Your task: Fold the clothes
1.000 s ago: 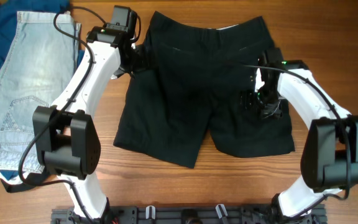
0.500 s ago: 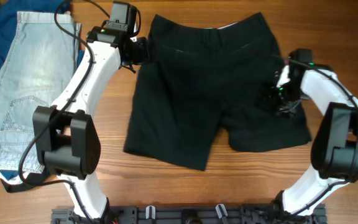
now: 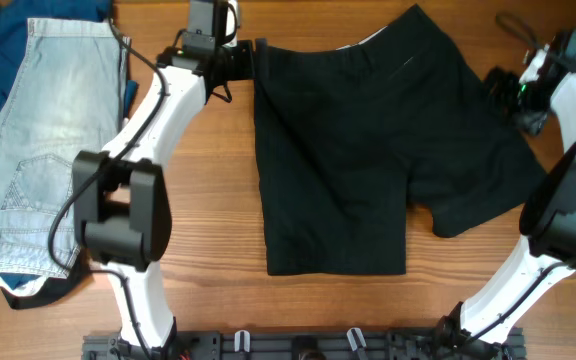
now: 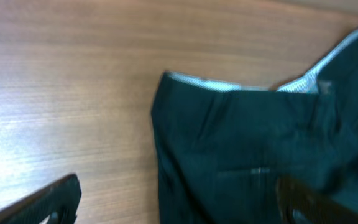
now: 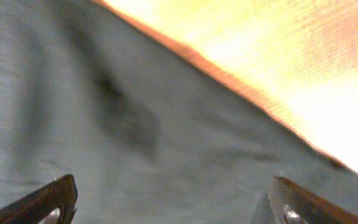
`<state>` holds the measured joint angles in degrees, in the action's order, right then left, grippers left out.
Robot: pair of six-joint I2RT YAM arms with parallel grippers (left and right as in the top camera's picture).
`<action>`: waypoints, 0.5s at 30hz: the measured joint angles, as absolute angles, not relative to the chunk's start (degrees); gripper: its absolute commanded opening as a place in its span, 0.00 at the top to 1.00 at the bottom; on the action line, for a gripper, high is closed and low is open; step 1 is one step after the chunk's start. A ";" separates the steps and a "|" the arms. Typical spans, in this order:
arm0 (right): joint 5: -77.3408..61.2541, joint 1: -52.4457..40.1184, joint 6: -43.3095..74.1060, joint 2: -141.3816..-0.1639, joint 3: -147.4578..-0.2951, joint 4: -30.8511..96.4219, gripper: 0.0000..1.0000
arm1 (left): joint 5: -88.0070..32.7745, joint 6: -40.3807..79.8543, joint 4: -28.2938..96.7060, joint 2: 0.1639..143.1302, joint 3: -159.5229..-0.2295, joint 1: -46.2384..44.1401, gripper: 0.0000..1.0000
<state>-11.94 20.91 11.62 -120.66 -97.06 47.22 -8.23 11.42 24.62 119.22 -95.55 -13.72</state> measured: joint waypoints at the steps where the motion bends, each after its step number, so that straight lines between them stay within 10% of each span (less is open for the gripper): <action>1: -12.03 20.32 11.25 -120.20 -100.14 50.13 0.00 | -8.95 10.15 21.26 120.55 -95.53 -13.78 0.00; 8: -13.47 7.49 9.89 -105.84 -105.91 56.16 0.01 | -11.97 3.86 8.62 131.31 -95.53 -13.93 0.11; 12: -11.33 1.80 9.74 -103.24 -105.93 59.96 0.01 | -12.10 2.57 7.73 134.74 -95.55 -14.15 0.89; 15: -10.44 0.60 10.41 -103.26 -105.93 63.02 0.01 | -12.16 2.79 8.12 134.80 -95.53 -14.74 0.96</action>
